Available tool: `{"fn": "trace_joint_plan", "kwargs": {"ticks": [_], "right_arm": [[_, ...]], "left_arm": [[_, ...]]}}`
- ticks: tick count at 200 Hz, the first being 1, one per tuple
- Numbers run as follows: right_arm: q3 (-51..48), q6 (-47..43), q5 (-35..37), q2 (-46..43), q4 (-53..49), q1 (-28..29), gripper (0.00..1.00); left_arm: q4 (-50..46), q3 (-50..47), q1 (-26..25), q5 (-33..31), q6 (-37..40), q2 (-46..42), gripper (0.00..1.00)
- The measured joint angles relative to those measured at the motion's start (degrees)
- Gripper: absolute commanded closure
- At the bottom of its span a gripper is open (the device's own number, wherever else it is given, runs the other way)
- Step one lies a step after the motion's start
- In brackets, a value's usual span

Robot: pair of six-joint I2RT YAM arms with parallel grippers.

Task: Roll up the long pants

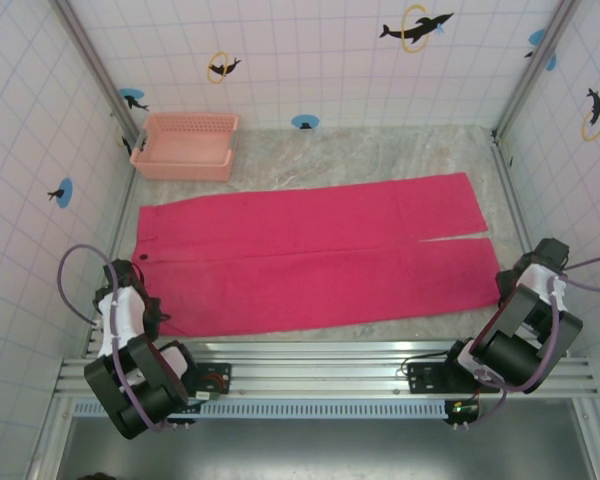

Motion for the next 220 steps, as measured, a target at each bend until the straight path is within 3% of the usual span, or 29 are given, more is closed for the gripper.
{"fn": "trace_joint_plan", "kwargs": {"ticks": [50,147,161,179,192,220], "right_arm": [[1.29,-1.31,-0.66,0.00,-1.29,-0.04,1.00],[4.26,-1.49,-3.63,0.26,-0.42,1.25,1.00],[4.24,-1.64,-3.67,0.35,-0.42,1.46,1.00],[4.24,-2.03,-3.65,0.48,-0.44,1.46,1.00],[4.26,-2.43,-3.63,0.50,-0.44,1.46,1.00],[4.24,-2.95,-3.65,0.48,-0.44,1.33,1.00]], "left_arm": [[1.11,0.52,0.35,-0.79,2.84,3.50,1.00],[1.29,7.48,0.35,-0.48,7.87,1.05,1.00],[0.96,7.65,0.35,-0.33,8.48,0.52,0.71],[0.57,7.67,0.35,-0.31,8.48,0.55,0.53],[0.55,7.30,0.39,-0.35,8.66,0.35,0.47],[0.92,4.31,1.01,-0.11,8.72,-0.68,0.49]]}}
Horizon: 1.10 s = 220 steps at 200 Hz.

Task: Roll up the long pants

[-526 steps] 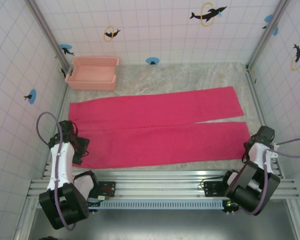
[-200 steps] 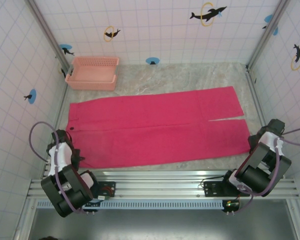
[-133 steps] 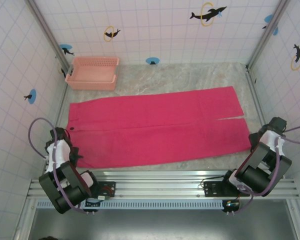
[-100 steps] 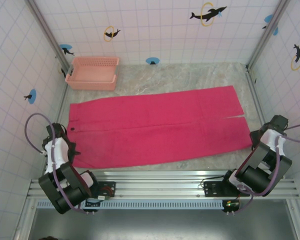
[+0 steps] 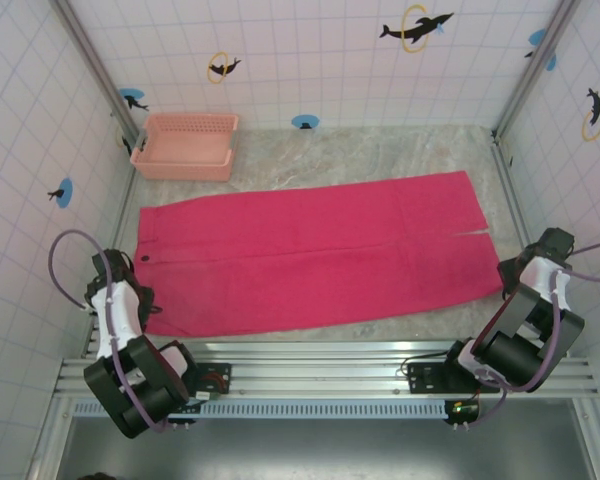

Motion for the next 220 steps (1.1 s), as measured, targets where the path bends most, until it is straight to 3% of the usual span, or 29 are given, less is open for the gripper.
{"fn": "trace_joint_plan", "kwargs": {"ticks": [77,121,134,220], "right_arm": [[0.00,-0.61,0.04,0.20,-0.11,-0.26,1.00],[0.00,-0.85,0.02,0.28,-0.44,-0.26,1.00],[0.00,-1.01,0.02,0.28,-0.57,-0.26,1.00],[1.81,-0.85,-2.43,0.28,-1.11,-0.09,1.00]], "left_arm": [[3.23,-6.12,0.26,1.14,-0.83,0.28,0.65],[5.92,-6.14,0.26,1.31,-1.46,1.70,0.87],[6.69,-6.14,0.24,1.31,-1.38,1.79,1.00],[2.89,-1.51,0.26,1.16,2.21,2.05,1.00]]}}
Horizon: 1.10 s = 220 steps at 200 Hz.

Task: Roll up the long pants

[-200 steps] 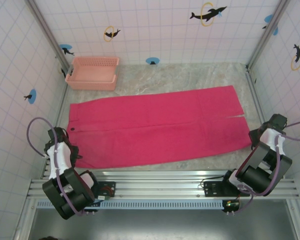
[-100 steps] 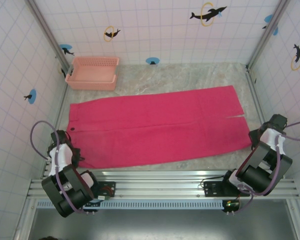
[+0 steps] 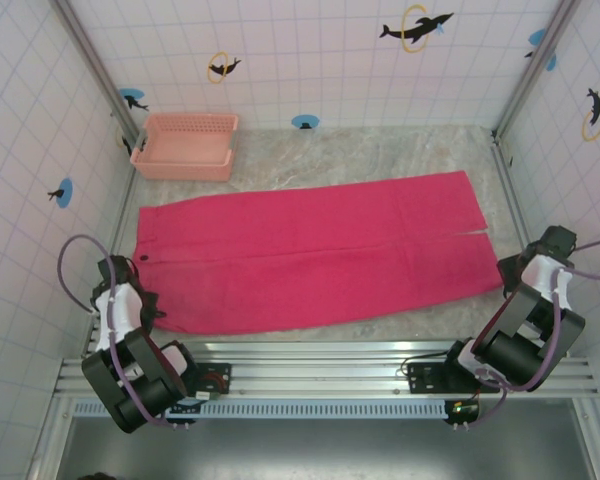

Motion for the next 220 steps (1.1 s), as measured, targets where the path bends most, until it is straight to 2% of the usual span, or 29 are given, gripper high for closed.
{"fn": "trace_joint_plan", "kwargs": {"ticks": [43,86,150,220], "right_arm": [[4.74,1.46,-4.37,1.51,-0.85,0.85,1.00],[9.97,4.02,-7.67,6.27,0.07,3.17,1.00],[22.88,7.45,-8.98,17.81,5.99,10.01,1.00],[33.51,9.46,-8.46,26.82,9.33,14.53,1.00]], "left_arm": [[-5.09,13.84,-0.11,1.38,3.74,3.32,1.00],[-7.56,20.09,-0.81,2.99,4.00,7.32,1.00],[-6.56,35.85,-11.30,0.33,3.56,19.80,1.00],[-5.55,44.92,-14.34,-0.76,1.55,30.84,1.00]]}}
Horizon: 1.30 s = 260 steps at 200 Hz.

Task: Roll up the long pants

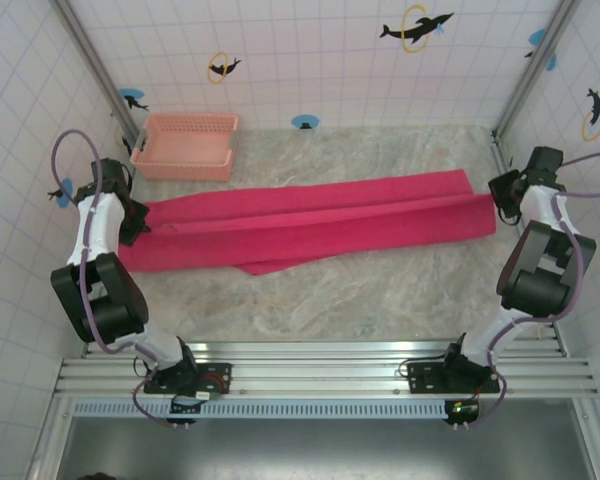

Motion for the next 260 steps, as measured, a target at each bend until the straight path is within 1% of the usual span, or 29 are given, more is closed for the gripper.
{"fn": "trace_joint_plan", "kwargs": {"ticks": [35,113,157,160,165,167,169,170,173,176,177,181,185,190,194,204,209,211,212,214,234,260], "right_arm": [[4.52,0.22,0.00,4.48,1.86,1.99,1.00],[10.58,1.27,1.66,13.09,6.01,5.42,1.00],[13.11,1.27,2.82,15.32,6.54,6.23,1.00],[13.14,1.27,2.91,15.39,6.71,6.25,0.96],[13.18,1.27,2.93,15.54,6.93,6.29,0.83],[13.22,1.33,2.95,15.63,7.06,6.32,0.78],[13.25,1.22,2.93,15.74,7.21,6.32,0.69],[13.29,1.20,2.93,15.80,7.28,6.32,0.66],[13.33,1.42,2.93,15.96,7.52,6.36,0.53],[13.40,1.31,3.04,16.11,7.74,6.36,0.41],[13.42,1.25,3.13,16.13,7.82,6.36,0.39],[13.44,1.22,3.80,16.44,8.50,6.40,0.27],[13.55,1.22,4.24,16.68,9.16,6.34,0.19],[13.70,1.20,4.85,17.05,9.97,6.21,0.11],[13.81,1.20,5.16,17.33,10.75,6.05,0.06],[14.19,1.11,5.77,17.94,11.98,5.77,0.00],[14.45,1.05,5.95,18.23,12.46,5.62,0.01],[14.62,0.98,6.03,18.34,12.61,5.53,0.01],[14.67,0.85,6.01,18.38,12.70,5.51,0.01],[14.80,0.70,6.10,18.49,12.76,5.46,0.01],[15.93,0.09,6.03,18.82,13.25,5.14,0.01],[17.53,-2.69,4.66,18.82,13.00,5.22,0.00]], "left_arm": [[0.39,4.46,-0.44,-0.15,-0.85,4.35,1.00],[2.69,9.88,-1.44,-1.25,-1.25,12.70,1.00],[4.13,14.05,-2.78,-1.95,-1.25,17.64,1.00],[4.20,14.29,-2.82,-1.95,-1.27,17.94,1.00],[4.24,14.69,-2.89,-1.97,-1.27,18.40,1.00],[4.28,14.86,-2.91,-1.97,-1.27,18.67,0.96],[4.28,14.97,-2.93,-1.97,-1.27,18.82,0.92],[4.28,15.10,-2.95,-1.97,-1.25,18.91,0.90],[4.28,15.30,-2.95,-1.92,-1.20,19.19,0.84],[4.26,15.54,-2.95,-1.99,-1.31,19.52,0.79],[4.28,15.67,-2.97,-2.05,-1.25,19.65,0.78],[4.48,16.00,-2.99,-2.64,-1.09,20.13,0.71],[4.70,16.33,-2.95,-3.10,-1.46,20.52,0.63],[5.25,16.81,-2.78,-3.82,-1.27,21.11,0.51],[5.66,17.09,-2.62,-4.31,-1.01,21.53,0.42],[6.69,17.88,-2.29,-5.60,-1.07,22.51,0.24],[6.99,18.29,-2.05,-6.14,-1.09,22.93,0.20],[7.10,18.47,-2.01,-6.36,-1.09,23.08,0.09],[7.13,18.53,-2.01,-6.45,-1.09,23.15,0.06],[7.21,18.71,-1.95,-6.73,-1.09,23.32,0.03],[7.28,20.70,-1.36,-8.52,-1.44,24.28,0.03],[8.15,21.29,-0.59,-9.27,-1.05,24.00,0.03]]}}
